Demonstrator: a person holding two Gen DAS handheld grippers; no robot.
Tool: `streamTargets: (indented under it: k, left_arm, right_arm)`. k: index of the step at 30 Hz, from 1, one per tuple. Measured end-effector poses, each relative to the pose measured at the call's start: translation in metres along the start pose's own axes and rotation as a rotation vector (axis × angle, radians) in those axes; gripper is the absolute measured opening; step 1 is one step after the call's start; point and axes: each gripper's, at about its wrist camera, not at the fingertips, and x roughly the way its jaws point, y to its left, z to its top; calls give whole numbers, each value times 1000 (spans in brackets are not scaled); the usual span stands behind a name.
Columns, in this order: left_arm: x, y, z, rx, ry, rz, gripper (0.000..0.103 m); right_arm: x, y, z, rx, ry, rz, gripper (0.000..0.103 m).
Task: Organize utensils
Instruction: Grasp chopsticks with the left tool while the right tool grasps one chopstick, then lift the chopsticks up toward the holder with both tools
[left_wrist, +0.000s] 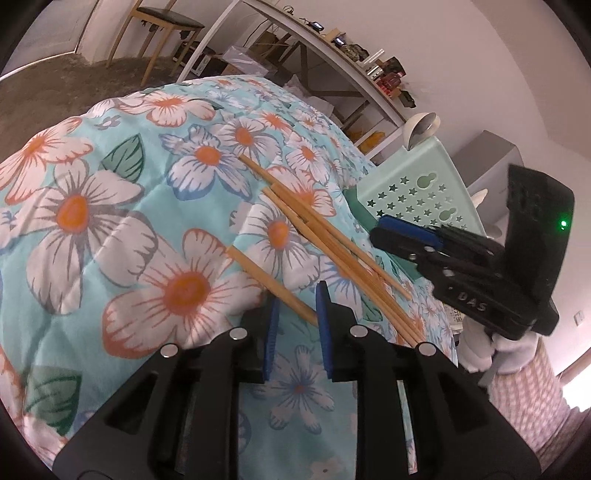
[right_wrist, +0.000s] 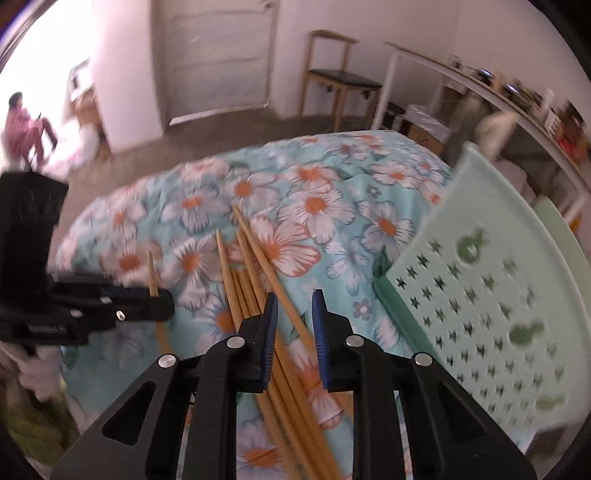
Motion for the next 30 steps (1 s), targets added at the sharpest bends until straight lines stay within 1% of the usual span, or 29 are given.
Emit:
streamTargets:
  k: [4, 8, 11, 17, 22, 26, 27, 28, 30]
  left_arm:
    - [-1, 1, -2, 10, -7, -2, 21]
    - [-2, 1, -3, 12, -9, -6, 21]
    - [-1, 0, -3, 12, -10, -5, 21]
    - [-2, 1, -2, 13, -10, -5, 21]
    - [-2, 1, -3, 13, -10, -4, 21]
    - [-3, 1, -3, 12, -12, -3, 21]
    - [-3, 1, -3, 10, -12, -2, 21]
    - [-4, 1, -3, 9, -12, -2, 21]
    - [-4, 0, -3, 9, -12, -1, 21]
  right_arm:
    - [20, 10, 10, -120, 67, -1, 18]
    - [37, 14, 19, -196, 122, -8, 16]
    - [45, 17, 24, -226, 137, -5, 16]
    - [57, 26, 38, -270, 140, -5, 16]
    - [66, 29, 47, -259, 127, -8, 16]
    - [70, 23, 53, -172, 87, 1, 16]
    - [70, 23, 53, -151, 71, 0, 10]
    - [70, 23, 52, -139, 59, -1, 10]
    - [65, 24, 53, -127, 22, -31, 8]
